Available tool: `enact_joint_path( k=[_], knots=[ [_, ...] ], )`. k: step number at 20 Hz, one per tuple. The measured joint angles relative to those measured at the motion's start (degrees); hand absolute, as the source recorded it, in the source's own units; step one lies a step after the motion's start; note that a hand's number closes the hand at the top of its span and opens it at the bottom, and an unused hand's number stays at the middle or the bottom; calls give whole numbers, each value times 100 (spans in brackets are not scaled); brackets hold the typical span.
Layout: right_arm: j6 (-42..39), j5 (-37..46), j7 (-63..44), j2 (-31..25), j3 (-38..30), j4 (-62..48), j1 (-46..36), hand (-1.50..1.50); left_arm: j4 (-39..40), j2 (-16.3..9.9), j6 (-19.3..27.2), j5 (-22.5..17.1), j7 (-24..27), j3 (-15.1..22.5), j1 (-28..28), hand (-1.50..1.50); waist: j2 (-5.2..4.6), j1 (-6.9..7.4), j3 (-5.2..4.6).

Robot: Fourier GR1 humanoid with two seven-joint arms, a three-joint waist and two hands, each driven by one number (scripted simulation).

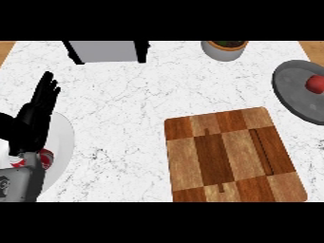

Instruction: Pick the bell pepper from the cutting board and place it in the pan

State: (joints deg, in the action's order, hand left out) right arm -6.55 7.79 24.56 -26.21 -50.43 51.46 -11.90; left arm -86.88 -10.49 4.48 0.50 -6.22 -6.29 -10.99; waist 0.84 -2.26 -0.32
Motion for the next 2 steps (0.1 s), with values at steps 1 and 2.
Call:
enact_joint_path(
  k=[1, 2],
  knots=[
    [-11, -14, -154, 142, 45, 378, 182, -150, 45, 13, -5, 8, 75, 1, 21, 0, -6, 4, 1],
    [-15, -29, -339, 271, 82, 779, 352, -150, 42, 42, 21, 32, 67, 26, 9, 0, -10, 4, 1]
  ],
)
